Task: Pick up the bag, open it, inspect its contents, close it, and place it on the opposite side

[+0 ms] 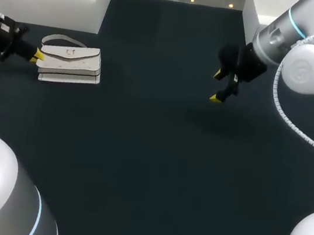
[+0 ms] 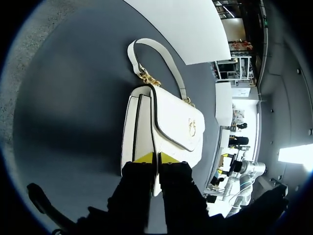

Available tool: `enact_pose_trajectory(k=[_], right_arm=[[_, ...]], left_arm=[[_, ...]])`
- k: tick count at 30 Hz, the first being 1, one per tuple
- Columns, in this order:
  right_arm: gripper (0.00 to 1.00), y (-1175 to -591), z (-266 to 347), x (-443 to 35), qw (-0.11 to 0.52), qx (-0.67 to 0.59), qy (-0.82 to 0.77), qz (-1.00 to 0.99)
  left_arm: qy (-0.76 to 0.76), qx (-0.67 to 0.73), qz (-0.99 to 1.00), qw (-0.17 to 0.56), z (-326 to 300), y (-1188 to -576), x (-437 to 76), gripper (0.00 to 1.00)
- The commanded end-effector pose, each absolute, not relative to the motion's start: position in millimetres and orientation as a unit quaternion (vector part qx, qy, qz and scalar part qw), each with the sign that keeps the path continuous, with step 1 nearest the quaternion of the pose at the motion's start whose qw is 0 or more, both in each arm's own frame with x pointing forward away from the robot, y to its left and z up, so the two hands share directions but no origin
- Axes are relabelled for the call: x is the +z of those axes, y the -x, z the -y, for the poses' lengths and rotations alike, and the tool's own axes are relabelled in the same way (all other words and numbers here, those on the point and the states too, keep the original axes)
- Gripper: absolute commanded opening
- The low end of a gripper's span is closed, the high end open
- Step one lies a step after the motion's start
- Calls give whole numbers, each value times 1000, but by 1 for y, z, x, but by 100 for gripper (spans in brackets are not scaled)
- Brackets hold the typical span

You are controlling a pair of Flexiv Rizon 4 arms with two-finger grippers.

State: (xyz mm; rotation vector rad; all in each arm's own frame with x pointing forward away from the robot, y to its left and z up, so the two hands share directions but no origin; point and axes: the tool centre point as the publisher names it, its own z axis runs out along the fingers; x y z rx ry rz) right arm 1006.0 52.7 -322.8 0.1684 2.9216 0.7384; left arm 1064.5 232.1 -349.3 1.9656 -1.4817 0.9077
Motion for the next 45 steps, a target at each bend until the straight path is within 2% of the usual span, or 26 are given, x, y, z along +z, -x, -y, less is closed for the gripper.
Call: enact_pose_trajectory(k=[1, 10, 27, 45], right_arm=[[100, -1006, -53, -323, 61, 245, -55, -966], [100, -1006, -53, -323, 61, 245, -55, -966], [100, -1006, -53, -323, 61, 245, -55, -966], [100, -1006, -53, -323, 61, 245, -55, -966]], left_arm=[[-714, 329, 558, 265, -217, -1064, -351, 0], [-702, 324, 566, 284, -165, -1049, -354, 0], [-702, 324, 566, 284, -165, -1049, -354, 0], [-675, 347, 578, 299, -54, -1019, -353, 0]])
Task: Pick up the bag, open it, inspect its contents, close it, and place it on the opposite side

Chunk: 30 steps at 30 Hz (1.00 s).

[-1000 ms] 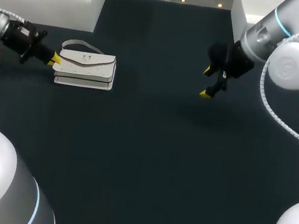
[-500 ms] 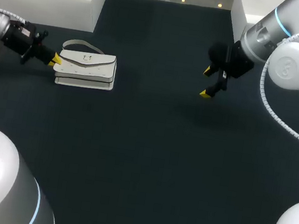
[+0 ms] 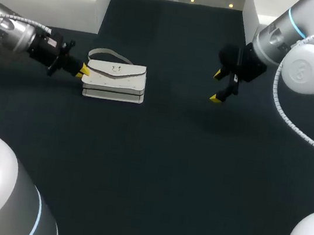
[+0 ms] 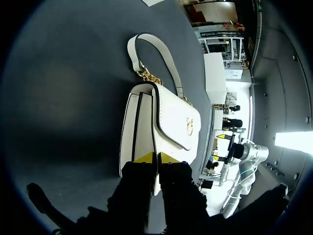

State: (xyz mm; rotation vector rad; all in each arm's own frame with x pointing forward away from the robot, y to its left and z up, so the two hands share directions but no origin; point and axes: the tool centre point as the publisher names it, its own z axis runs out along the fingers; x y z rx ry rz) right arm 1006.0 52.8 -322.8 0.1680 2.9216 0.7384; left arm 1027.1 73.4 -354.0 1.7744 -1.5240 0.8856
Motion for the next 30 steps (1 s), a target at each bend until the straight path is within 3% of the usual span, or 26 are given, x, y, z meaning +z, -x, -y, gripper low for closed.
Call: enact_pose_trajectory(k=[1, 14, 30], right_arm=[[100, -1006, -53, -323, 61, 245, -55, -966], [100, -1006, -53, -323, 61, 245, -55, -966], [100, -1006, -53, -323, 61, 245, -55, -966]], left_arm=[[-672, 348, 580, 301, -50, -1016, -352, 0], [-650, 342, 606, 306, 8, -997, -358, 0], [-646, 350, 601, 315, 47, -1014, -362, 0]])
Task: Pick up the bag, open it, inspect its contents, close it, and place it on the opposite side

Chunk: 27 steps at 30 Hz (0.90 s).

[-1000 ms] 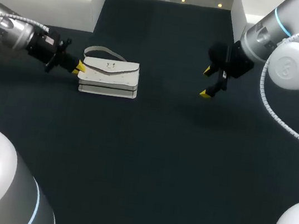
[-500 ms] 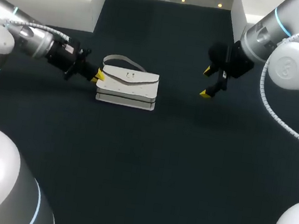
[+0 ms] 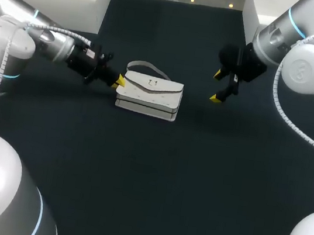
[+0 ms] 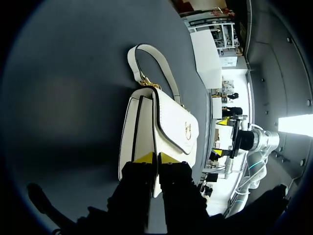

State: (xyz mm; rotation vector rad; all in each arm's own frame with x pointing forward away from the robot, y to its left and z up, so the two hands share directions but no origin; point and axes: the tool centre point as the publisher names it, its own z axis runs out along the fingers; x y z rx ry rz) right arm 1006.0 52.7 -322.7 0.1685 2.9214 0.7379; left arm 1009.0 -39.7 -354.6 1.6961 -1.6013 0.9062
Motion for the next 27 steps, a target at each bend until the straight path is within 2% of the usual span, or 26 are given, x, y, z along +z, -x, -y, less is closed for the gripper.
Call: enact_pose_trajectory(k=[1, 27], right_arm=[[100, -1006, -53, -323, 61, 245, -55, -966], [100, -1006, -53, -323, 61, 245, -55, -966]], left_arm=[[-648, 353, 597, 314, 50, -1015, -364, 0], [-650, 367, 588, 311, 81, -1024, -364, 0]])
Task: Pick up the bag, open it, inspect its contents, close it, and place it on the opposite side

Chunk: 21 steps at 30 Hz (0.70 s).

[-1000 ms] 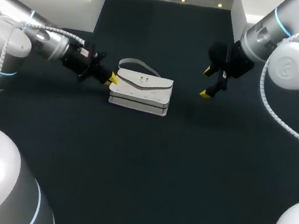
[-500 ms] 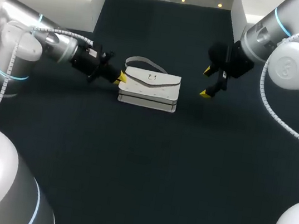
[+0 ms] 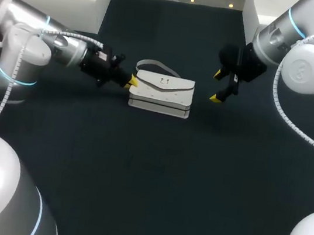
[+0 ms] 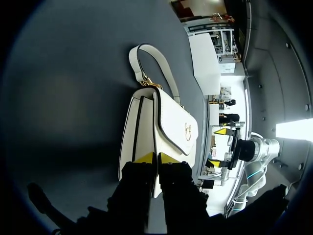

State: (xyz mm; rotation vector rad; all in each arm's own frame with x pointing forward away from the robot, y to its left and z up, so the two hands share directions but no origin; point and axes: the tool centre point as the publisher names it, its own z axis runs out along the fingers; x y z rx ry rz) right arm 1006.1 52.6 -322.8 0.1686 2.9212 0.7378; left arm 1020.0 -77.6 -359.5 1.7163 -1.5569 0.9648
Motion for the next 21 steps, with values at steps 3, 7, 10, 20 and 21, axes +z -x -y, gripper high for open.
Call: enact_pose_trajectory(k=[3, 7, 10, 20, 21], right_arm=[[100, -1006, -53, -323, 61, 245, -55, -966], [100, -1006, -53, -323, 61, 245, -55, -966], [100, -1006, -53, -323, 61, 245, -55, -966], [100, -1006, -53, -323, 61, 245, -55, -966], [100, -1006, -53, -323, 61, 245, -55, -966]], left_arm=[[-650, 368, 586, 314, 80, -1025, -363, 0], [-646, 368, 588, 318, 82, -1025, -362, 0], [-645, 367, 589, 319, 82, -1024, -362, 5], [-643, 371, 589, 320, 68, -1024, -354, 51], [-643, 371, 589, 320, 67, -1025, -354, 50]])
